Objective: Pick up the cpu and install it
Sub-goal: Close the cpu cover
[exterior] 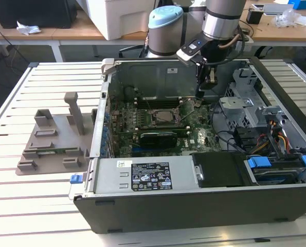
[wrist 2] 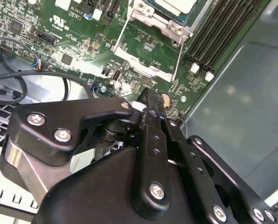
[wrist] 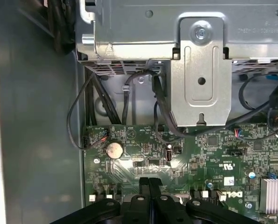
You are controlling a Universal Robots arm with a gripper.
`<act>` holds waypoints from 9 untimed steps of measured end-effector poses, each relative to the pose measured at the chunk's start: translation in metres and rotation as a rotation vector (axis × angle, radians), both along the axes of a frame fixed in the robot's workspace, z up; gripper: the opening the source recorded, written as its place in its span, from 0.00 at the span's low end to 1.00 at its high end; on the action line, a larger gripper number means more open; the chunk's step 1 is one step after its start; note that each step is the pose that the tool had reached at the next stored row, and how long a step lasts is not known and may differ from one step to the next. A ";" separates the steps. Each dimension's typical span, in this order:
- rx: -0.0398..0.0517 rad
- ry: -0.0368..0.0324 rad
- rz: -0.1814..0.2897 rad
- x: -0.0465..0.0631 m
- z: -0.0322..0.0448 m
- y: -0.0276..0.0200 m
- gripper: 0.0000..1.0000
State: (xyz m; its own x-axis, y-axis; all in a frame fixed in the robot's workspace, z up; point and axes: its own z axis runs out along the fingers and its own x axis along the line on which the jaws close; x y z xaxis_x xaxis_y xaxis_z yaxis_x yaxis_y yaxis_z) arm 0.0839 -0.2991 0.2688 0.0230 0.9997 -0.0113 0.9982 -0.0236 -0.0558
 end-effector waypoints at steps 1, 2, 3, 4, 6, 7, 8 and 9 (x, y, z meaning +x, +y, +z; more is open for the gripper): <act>-0.0001 0.0001 0.000 0.001 -0.0017 0.0000 0.11; 0.0000 0.0005 0.000 0.002 -0.0064 0.0000 0.11; 0.0000 0.0007 0.000 0.003 -0.0095 0.0000 0.11; -0.0002 0.0010 0.000 0.004 -0.0139 0.0000 0.11; -0.0001 0.0010 0.000 0.003 -0.0176 0.0000 0.11; -0.0001 0.0010 0.000 0.003 -0.0202 0.0000 0.11; 0.0000 0.0011 0.000 0.003 -0.0221 0.0000 0.11; -0.0001 0.0012 0.000 0.002 -0.0243 -0.0002 0.11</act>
